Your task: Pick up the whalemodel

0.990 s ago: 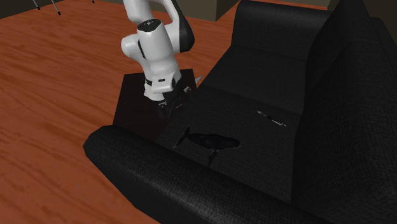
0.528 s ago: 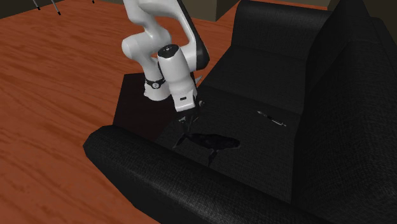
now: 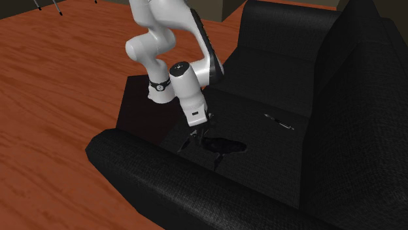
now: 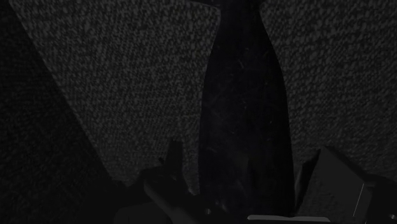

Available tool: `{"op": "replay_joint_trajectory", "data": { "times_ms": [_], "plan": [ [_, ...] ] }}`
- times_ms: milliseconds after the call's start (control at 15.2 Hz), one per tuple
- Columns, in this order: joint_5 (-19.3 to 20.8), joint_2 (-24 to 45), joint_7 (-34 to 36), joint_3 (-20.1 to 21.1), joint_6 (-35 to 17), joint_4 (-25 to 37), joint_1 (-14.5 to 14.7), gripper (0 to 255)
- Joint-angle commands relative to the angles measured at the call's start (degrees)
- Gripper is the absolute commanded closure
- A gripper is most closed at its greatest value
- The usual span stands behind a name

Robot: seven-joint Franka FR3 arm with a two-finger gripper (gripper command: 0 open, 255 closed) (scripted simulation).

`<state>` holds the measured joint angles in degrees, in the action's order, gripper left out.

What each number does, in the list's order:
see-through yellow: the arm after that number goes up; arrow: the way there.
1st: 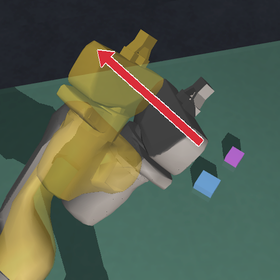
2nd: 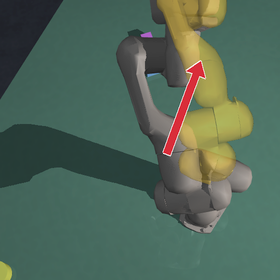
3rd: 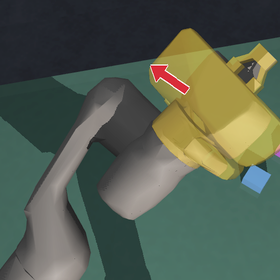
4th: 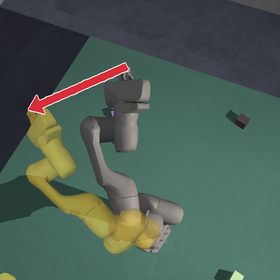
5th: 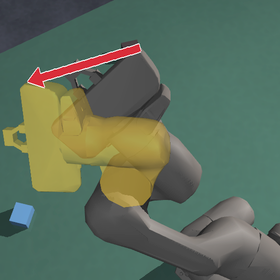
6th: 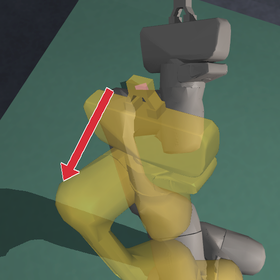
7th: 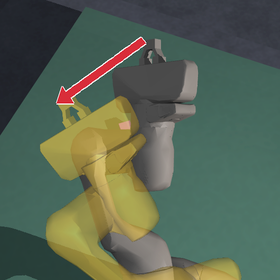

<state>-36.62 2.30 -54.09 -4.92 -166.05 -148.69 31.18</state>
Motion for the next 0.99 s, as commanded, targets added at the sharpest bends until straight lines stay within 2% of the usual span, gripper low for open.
{"op": "replay_joint_trajectory", "data": {
  "times_ms": [0,132,198,792,924],
  "plan": [
    [-3.41,1.79,-2.77,0.65,-1.25,0.43,0.08,0],
    [-4.46,2.31,-3.67,0.94,-1.58,0.57,-0.04,0],
    [-4.34,2.37,-3.61,0.90,-1.50,0.70,-0.06,255],
    [-4.46,2.31,-3.67,0.95,-1.58,0.57,-0.05,255],
    [-0.88,0.51,-0.59,0.09,-0.41,0.12,0.22,255]
  ]
}}
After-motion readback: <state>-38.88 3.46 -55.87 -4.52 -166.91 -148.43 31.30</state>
